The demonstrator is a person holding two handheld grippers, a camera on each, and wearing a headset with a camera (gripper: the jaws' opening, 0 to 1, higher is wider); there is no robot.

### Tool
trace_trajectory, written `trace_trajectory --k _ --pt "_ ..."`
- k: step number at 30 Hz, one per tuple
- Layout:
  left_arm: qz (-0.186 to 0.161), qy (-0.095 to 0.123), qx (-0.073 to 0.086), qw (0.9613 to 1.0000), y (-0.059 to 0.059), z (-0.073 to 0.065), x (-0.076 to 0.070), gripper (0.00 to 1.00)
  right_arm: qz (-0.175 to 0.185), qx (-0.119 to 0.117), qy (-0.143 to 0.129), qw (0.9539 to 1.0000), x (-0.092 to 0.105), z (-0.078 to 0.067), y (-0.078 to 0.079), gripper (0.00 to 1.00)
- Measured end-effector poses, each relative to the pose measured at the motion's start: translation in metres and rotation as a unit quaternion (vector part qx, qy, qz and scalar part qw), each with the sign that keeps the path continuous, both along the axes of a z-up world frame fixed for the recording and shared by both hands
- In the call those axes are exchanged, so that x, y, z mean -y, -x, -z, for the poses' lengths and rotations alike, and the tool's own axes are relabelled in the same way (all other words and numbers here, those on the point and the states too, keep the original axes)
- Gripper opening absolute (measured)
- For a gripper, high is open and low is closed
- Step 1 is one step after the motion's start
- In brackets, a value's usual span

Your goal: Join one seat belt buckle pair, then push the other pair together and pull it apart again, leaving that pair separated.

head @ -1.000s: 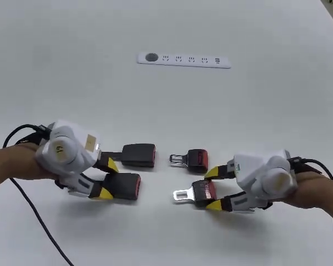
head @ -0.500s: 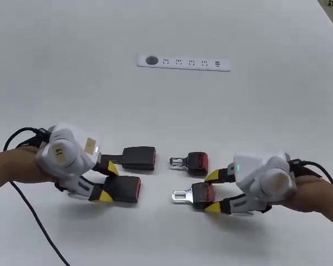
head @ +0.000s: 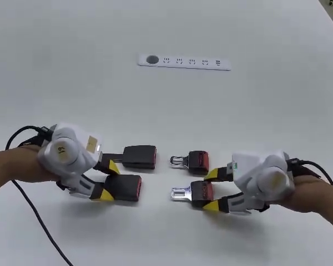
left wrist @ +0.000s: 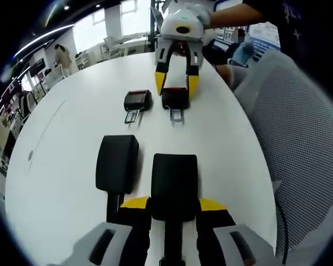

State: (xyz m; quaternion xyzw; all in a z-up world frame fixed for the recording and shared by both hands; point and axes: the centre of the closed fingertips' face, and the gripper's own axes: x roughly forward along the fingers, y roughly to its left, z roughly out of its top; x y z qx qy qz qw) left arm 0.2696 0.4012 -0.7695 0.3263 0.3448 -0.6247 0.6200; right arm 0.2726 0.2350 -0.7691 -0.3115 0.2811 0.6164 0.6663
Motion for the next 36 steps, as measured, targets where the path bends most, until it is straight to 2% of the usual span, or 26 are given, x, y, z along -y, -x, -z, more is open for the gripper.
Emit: trace_trajectory --k 10,14,21,36 --pt "-0.005 -0.005 -0.003 1.0000 -0.001 0.002 -0.001 0.32 0.007 0.004 -0.002 1.0000 -0.007 0.001 -0.001 0.30" --pt "0.002 -0.012 0.000 0.9999 0.000 0.004 -0.001 0.32 0.010 0.003 -0.004 0.9999 -0.011 0.003 -0.002 0.30" --pt "-0.001 -0.025 -0.004 0.9997 0.000 0.008 -0.003 0.33 0.019 0.000 -0.007 0.9998 -0.018 0.003 -0.001 0.30" --pt "-0.013 -0.022 -0.009 0.9996 -0.002 0.010 -0.005 0.33 0.033 -0.008 -0.017 0.9993 -0.033 0.003 0.001 0.30"
